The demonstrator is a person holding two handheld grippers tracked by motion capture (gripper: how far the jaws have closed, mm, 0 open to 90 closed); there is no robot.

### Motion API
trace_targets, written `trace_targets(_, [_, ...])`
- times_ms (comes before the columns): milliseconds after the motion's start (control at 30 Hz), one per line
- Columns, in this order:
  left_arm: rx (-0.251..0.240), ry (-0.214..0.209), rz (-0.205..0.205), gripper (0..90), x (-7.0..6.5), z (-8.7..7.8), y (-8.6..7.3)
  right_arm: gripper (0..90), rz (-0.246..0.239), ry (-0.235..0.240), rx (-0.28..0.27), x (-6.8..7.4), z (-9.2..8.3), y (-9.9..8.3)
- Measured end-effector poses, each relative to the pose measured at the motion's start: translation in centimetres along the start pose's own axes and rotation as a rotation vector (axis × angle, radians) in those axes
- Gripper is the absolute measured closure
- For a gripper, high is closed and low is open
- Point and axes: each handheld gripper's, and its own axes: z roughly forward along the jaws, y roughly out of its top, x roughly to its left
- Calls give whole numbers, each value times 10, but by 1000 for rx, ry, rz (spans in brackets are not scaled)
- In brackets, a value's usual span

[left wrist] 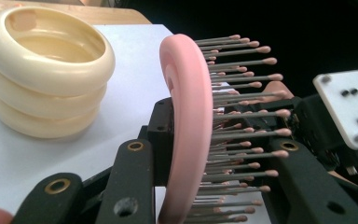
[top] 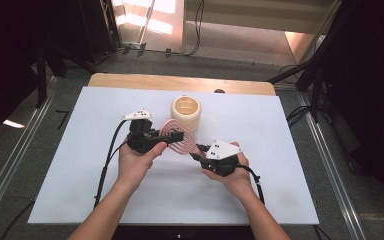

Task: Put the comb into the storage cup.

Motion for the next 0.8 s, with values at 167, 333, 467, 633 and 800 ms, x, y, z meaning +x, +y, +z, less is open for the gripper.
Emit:
trace_targets(167, [6,-1,17,662,-1,-1,1,533,62,20,-13,-4,0,-2])
trace_targets(333, [12,31,50,662,-3,-4,2,234,125,32,-75,-9,-9,-4])
trace_targets(467, [-1,40,56,662,-3,-6,2,0,203,48,-121,-14,-15,-9])
trace_targets(633, [-6,43,60,662,-2,-8,3,0,252,36,-161,-20,-25,-17])
trace_targets(800, [-12,56,63,662,0,-11,4,0,274,3,-180,-25,-35,-28])
